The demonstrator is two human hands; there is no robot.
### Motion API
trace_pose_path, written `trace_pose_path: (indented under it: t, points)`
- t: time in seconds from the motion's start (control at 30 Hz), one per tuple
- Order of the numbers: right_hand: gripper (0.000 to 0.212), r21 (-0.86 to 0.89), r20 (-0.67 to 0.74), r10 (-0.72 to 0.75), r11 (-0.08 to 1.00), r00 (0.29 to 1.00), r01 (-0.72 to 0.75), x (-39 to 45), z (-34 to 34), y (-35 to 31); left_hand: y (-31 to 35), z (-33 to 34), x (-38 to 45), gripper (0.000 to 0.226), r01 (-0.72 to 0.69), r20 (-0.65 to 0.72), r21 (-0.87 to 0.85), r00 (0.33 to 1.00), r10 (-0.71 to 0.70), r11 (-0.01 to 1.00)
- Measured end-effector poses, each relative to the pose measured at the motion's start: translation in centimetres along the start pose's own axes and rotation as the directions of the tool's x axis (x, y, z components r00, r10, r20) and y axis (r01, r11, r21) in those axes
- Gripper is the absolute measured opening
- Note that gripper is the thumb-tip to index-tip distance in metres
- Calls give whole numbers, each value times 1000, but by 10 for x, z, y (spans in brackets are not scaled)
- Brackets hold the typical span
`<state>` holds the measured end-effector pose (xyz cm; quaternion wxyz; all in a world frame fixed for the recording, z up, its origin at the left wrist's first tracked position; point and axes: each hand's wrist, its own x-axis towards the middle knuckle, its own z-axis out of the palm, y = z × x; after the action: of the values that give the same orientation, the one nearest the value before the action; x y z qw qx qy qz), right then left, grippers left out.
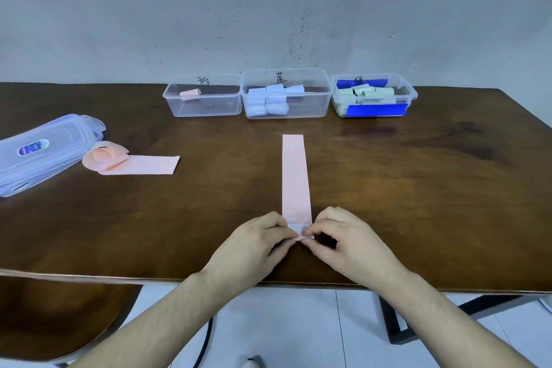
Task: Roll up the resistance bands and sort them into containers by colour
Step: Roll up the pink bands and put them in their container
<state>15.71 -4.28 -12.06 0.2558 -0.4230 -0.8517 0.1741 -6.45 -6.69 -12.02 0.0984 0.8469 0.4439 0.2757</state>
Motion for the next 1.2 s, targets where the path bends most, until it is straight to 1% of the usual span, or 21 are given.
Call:
trace_pose_path:
  t: [0.13, 0.27, 0.4, 0.5, 0.7, 0.77, 0.87, 0.97, 1.07, 1.2]
  points:
    - [22, 27, -1, 35, 999, 999, -35, 1, -2, -1, 0, -3, 4, 17, 44, 9, -29, 999, -43, 999]
    - [13, 52, -1, 73, 996, 997, -73, 3, -1, -1, -2, -5, 10, 19, 90, 50, -30, 995, -89, 995]
    - [18, 58, -4, 62, 996, 998, -62, 5, -5, -2, -2, -6, 15, 21, 134, 93, -26, 987, -131, 991]
    - [16, 57, 24, 23, 998, 999, -24, 7, -6, -4, -2, -5, 15, 21, 159, 82, -39, 984, -156, 986]
    - [15, 51, 59, 32, 998, 998, -35, 10, -3, -2, -3, -2, 15, 15, 186, 33, -46, 982, -184, 982]
    - [16, 18, 56, 19, 1000, 998, -20, 10, -1, -1, -3, -1, 15, 11, 181, 13, -46, 983, -181, 982]
    - [18, -28, 14, -22, 999, 1000, 23, 8, 1, -2, -3, -1, 13, 9, 156, -1, -41, 988, -156, 987]
    - [22, -114, -5, -73, 991, 997, 72, 7, 2, -3, -3, -1, 12, 14, 102, 0, -13, 995, -102, 995]
    - [25, -142, 2, -80, 987, 997, 79, 8, 2, -1, -3, -2, 13, 24, 51, -3, 24, 999, -51, 998]
    - [28, -138, 19, -63, 988, 998, 65, 8, 2, -1, -5, 0, 13, 28, 55, -1, 21, 998, -55, 998]
